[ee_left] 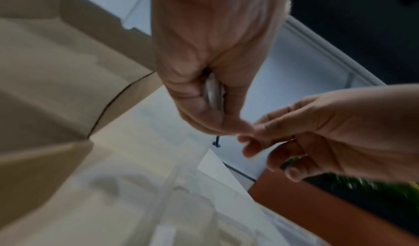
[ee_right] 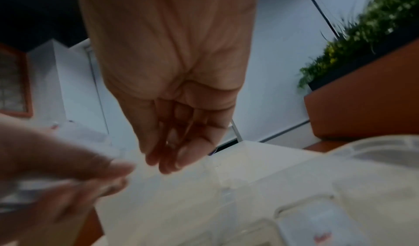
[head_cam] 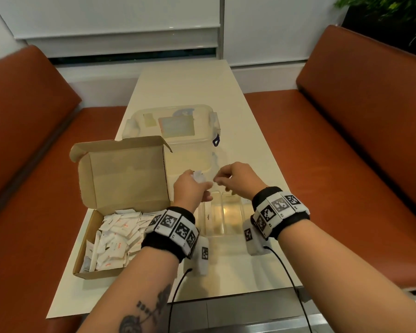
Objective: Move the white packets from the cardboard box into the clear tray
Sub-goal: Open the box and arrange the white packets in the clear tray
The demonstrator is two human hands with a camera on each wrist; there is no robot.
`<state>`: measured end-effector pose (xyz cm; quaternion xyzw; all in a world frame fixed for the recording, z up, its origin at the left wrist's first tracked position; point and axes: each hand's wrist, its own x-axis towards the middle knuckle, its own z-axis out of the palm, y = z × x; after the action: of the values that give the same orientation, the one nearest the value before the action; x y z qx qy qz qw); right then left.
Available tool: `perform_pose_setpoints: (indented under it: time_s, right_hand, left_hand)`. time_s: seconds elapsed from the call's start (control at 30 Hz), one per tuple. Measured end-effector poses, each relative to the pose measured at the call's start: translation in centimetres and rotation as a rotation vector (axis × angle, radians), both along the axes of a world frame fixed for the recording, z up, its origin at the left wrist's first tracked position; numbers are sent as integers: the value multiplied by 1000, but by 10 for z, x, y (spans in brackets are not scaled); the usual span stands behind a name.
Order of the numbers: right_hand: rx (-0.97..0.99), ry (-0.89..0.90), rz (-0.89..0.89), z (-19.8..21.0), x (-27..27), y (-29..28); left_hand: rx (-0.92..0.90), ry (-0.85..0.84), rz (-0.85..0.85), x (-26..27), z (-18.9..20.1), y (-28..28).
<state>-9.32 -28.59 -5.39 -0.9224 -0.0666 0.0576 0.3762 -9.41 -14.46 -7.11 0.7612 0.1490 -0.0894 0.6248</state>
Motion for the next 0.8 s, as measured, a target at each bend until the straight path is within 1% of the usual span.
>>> perform_pose_setpoints:
  time_s: [0.03,0.1,0.2,0.33,0.43,0.57,0.8]
  right_hand:
    - [85,0,-24,1,-2,3]
    - [223,9,-72,2,-4,5]
    - [323,34,-86,0,-6,2]
    - [353,44,-97,-8,-6,0]
    - [364,28,-135,-11,-3,-3]
    - [373,34,-195,-13,0,-8]
    - [393,58,-195,-14,1,-11]
  left_hand:
    - [-115,28,-16,-1,2,-2]
    - [-259,38,-55,-4,1,-3]
    - [-337,39,-95,-7,-2,-4]
    - [-360,47,-161,-10,-3,-6]
    - [-454,34,-186,-12,-6,-4]
    - [-573,94,-112,-9,-5,-3]
    - [-557,68,-36,-5,-11,-1]
